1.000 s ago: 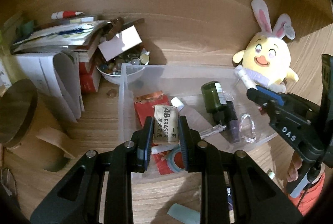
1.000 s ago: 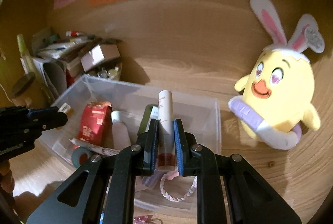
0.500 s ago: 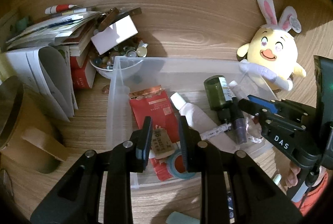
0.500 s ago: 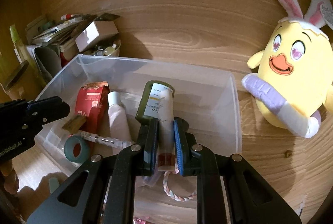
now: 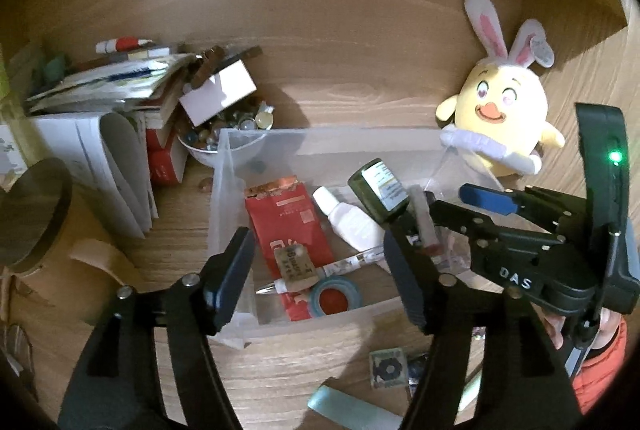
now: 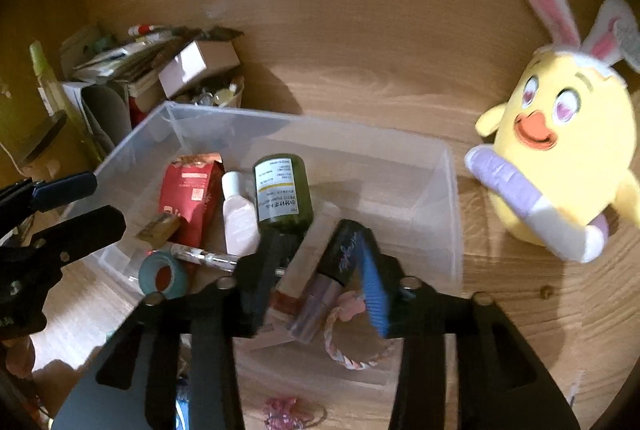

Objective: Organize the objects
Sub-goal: 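Release the eraser and lip balm into the box from both tools, then move both tools back toward the pink hair clip and white tape roll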

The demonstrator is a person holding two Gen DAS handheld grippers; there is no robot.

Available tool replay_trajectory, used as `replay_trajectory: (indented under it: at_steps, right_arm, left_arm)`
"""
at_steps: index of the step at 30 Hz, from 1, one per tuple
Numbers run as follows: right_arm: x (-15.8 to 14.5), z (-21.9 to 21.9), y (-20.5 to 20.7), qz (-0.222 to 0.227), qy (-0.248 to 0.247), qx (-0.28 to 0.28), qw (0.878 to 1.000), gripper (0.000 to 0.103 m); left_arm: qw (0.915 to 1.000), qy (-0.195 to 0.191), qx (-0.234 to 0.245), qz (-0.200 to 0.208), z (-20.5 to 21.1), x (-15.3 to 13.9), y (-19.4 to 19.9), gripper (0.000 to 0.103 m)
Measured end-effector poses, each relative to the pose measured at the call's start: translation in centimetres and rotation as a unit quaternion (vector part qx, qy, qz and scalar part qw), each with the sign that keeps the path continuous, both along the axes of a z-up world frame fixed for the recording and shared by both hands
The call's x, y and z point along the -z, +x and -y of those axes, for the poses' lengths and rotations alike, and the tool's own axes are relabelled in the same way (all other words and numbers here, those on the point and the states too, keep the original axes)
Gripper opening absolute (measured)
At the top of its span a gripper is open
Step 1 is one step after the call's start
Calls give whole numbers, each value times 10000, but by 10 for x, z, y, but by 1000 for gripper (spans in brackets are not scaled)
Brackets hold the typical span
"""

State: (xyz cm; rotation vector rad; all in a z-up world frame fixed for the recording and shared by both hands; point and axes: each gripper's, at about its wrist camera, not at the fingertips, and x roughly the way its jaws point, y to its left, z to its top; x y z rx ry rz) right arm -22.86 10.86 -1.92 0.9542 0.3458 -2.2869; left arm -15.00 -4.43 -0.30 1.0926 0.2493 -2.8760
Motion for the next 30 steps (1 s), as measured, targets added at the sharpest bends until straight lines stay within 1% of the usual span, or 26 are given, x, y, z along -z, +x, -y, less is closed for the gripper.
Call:
replay_trajectory:
  at_steps: [3, 7, 9, 12, 16, 19, 22, 25, 30]
  right_arm:
    - [-11, -6, 11, -162, -91, -36, 9998, 58]
    - [-22, -18, 25, -335, -241, -1, 9991, 68]
    - [-27, -25, 33, -428, -278, 40, 9987, 70]
    - [-30, -35, 42, -509, -313, 94, 9982, 71]
    - [-31, -47, 50, -484, -378, 185, 9979, 71]
    - [-26, -54, 57, -431, -370, 199, 9982, 72]
    - [-17, -57, 64, -399, -239, 181, 9988, 72]
    - [-4, -60, 69, -261, -152, 143, 9994, 72]
    - [24, -60, 75, 73, 25, 66, 9999, 72]
  left_arm:
    - [10000, 33, 7, -61, 1, -4, 7, 75]
    - [9999, 44, 68, -100, 0, -7, 17, 83]
    - [9999, 28, 86, -122, -2, -9, 23, 87]
    - [9997, -74, 154, -184, -8, -12, 32, 87]
    - [9990, -95, 317, -290, -17, -16, 45, 88]
    - [9990, -69, 308, -324, -20, -17, 54, 90]
    - [9992, 19, 299, -271, -19, -13, 60, 90]
    - [9992, 159, 345, -137, -17, -4, 64, 90]
    - [9999, 48, 157, -16, -16, 9, 80, 90]
